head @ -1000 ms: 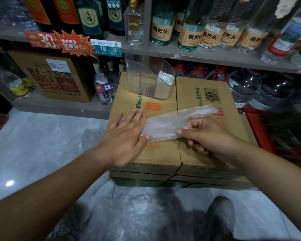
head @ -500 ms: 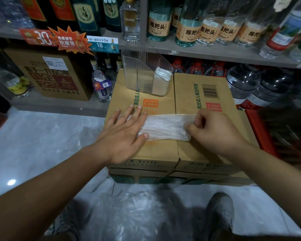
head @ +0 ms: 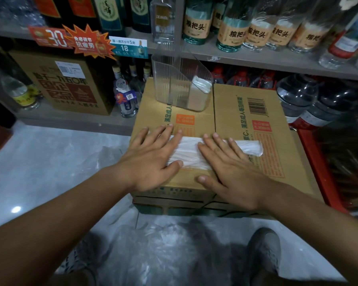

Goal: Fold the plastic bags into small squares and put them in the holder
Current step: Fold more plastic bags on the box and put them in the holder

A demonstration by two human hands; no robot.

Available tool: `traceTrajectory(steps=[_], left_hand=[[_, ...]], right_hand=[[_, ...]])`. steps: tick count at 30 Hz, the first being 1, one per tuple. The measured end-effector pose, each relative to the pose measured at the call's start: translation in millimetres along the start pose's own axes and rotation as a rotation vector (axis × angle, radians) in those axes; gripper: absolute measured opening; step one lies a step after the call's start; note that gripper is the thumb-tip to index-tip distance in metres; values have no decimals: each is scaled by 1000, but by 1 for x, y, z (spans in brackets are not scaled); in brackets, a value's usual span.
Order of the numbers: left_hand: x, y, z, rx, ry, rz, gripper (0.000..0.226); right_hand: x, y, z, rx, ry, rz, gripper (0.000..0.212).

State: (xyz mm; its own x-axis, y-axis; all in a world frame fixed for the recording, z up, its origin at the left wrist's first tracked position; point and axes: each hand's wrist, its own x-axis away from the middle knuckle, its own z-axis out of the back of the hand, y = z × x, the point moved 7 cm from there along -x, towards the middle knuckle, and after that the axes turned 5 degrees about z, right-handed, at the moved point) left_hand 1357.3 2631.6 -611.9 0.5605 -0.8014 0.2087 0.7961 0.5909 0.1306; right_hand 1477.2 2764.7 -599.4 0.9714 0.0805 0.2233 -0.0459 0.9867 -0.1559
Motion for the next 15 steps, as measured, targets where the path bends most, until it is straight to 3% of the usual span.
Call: traceTrajectory(steps=[6, 10, 15], left_hand=[[7, -5, 13, 295, 165, -50, 80], [18, -8, 28, 402, 364, -107, 59], [28, -8, 28, 314, 424, -178, 46]], right_hand=[[5, -1, 32, 39, 417, 164, 39], [0, -6, 32, -27, 425, 230, 17], [-4, -2, 36, -91, 399, 150, 20]])
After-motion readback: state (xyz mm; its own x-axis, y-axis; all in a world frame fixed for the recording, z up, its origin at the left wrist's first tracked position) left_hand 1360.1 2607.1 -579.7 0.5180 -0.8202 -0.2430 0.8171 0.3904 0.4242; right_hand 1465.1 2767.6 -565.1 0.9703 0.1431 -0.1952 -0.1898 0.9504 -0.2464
